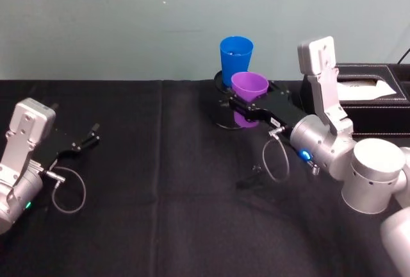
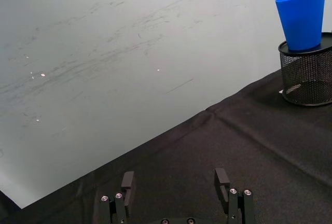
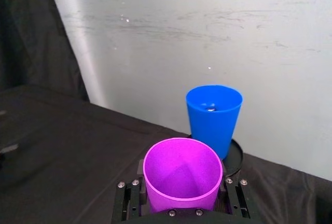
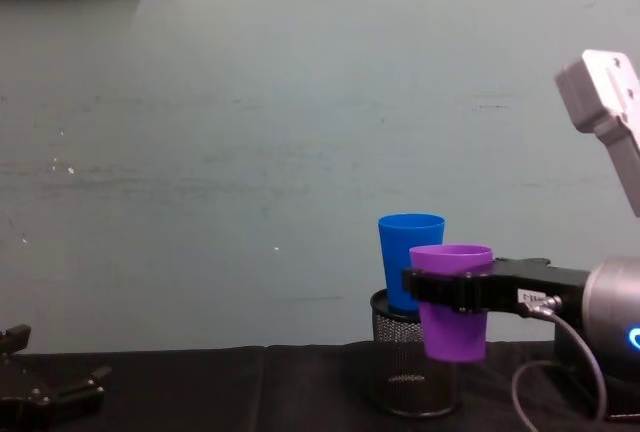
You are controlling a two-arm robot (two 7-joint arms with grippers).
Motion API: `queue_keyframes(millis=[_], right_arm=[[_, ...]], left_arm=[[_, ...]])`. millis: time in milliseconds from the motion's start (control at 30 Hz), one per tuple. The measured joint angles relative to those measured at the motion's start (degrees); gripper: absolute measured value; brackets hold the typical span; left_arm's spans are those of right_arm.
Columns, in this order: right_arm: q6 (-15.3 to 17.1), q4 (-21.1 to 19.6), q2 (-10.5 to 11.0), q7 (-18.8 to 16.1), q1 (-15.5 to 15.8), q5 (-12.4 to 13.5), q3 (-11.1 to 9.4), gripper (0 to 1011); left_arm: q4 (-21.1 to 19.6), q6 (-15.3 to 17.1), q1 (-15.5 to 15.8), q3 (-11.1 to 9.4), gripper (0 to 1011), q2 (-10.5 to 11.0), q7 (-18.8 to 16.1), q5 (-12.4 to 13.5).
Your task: Pick up one cup with a gripper and tap it against the other cup.
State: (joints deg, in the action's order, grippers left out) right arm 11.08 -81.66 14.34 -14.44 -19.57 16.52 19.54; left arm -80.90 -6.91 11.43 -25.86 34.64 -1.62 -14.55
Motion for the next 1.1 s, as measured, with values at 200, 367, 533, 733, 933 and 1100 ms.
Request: queue_keyframes(millis=[200,367,533,733,933,1100], right_arm=[[0.2,4.5,-2.2,0.1,-3.5,-0.5,-0.4,734],[-0.1,7.2,-3.5,0.1,-5.3,-0.8,-0.5,735],[-0.4,9.5,-4.5,0.0,-6.9,-1.2,-0.6,734],[-0.7,11.7,-5.4,0.0,-8.4,-1.5,-0.8,734],[-1.0,13.0,-6.0,-0.1,-9.5,-1.9,-0.9,734],[-1.0,13.2,-6.1,-0.1,-9.6,-2.2,-0.9,734]], left_arm=[[0.0,0.0,0.0,0.0,1000,0.0,0.0,0.0],[0.0,0.0,0.0,0.0,1000,0.0,0.0,0.0],[0.0,0.0,0.0,0.0,1000,0.0,0.0,0.0],[0.0,0.0,0.0,0.0,1000,0.0,0.0,0.0],[0.0,0.0,0.0,0.0,1000,0.0,0.0,0.0],[0.0,0.0,0.0,0.0,1000,0.0,0.0,0.0]])
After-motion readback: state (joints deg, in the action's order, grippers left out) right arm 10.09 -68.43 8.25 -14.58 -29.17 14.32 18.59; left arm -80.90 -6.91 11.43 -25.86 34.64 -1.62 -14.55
